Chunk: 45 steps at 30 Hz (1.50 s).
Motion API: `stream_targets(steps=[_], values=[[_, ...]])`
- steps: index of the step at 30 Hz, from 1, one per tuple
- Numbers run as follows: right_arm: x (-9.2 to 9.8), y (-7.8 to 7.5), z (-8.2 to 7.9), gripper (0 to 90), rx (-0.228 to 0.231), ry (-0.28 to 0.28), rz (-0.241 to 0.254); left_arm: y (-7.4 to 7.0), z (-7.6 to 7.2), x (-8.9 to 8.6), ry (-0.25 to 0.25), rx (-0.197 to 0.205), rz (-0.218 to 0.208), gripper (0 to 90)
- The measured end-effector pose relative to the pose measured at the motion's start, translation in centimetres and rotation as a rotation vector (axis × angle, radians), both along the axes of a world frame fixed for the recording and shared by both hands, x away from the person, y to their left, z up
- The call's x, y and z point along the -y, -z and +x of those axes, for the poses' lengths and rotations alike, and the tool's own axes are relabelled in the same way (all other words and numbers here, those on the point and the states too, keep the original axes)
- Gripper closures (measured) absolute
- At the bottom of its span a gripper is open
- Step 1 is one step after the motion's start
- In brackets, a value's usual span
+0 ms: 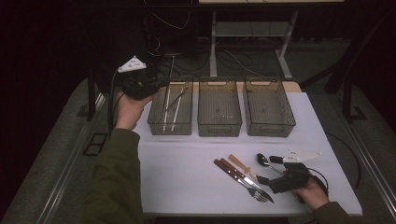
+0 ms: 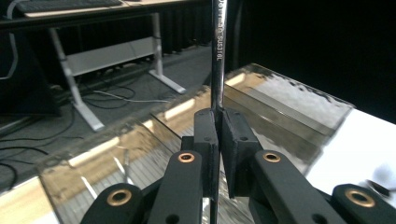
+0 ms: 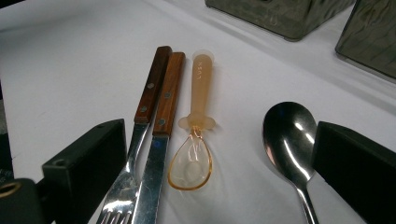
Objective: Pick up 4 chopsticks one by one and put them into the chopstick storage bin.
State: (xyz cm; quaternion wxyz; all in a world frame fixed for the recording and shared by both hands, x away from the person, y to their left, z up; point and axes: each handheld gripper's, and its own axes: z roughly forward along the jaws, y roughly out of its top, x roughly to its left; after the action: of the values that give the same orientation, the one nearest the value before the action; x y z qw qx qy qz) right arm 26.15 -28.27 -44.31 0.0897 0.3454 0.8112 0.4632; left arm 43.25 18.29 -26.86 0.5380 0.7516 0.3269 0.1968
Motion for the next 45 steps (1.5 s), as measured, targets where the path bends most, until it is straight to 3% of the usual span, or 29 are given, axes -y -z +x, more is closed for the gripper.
stream_targets(steps=[8, 18, 26, 33, 45], values=[[0.0, -0.1, -0.1, 3.9, -0.004, -0.004, 0.008, 0.3, 2.3, 0.1, -0.063, 0.01, 0.052, 84.8], [0.0, 0.0, 0.0, 3.8, 0.002, -0.005, 0.006, 3.8, 3.8, 0.1, -0.099, -0.069, 0.126, 84.7], [0.0, 0.0, 0.0, 3.8, -0.003, -0.008, 0.001, 6.3, 4.1, -0.4, -0.11, -0.139, 0.15, 84.7], [0.0, 0.0, 0.0, 3.8, -0.004, -0.007, 0.002, 7.4, 4.5, -0.5, -0.121, -0.178, 0.186, 84.7], [0.0, 0.0, 0.0, 3.9, -0.003, -0.006, 0.004, 9.0, 6.2, 0.9, -0.173, -0.208, 0.198, 84.5]])
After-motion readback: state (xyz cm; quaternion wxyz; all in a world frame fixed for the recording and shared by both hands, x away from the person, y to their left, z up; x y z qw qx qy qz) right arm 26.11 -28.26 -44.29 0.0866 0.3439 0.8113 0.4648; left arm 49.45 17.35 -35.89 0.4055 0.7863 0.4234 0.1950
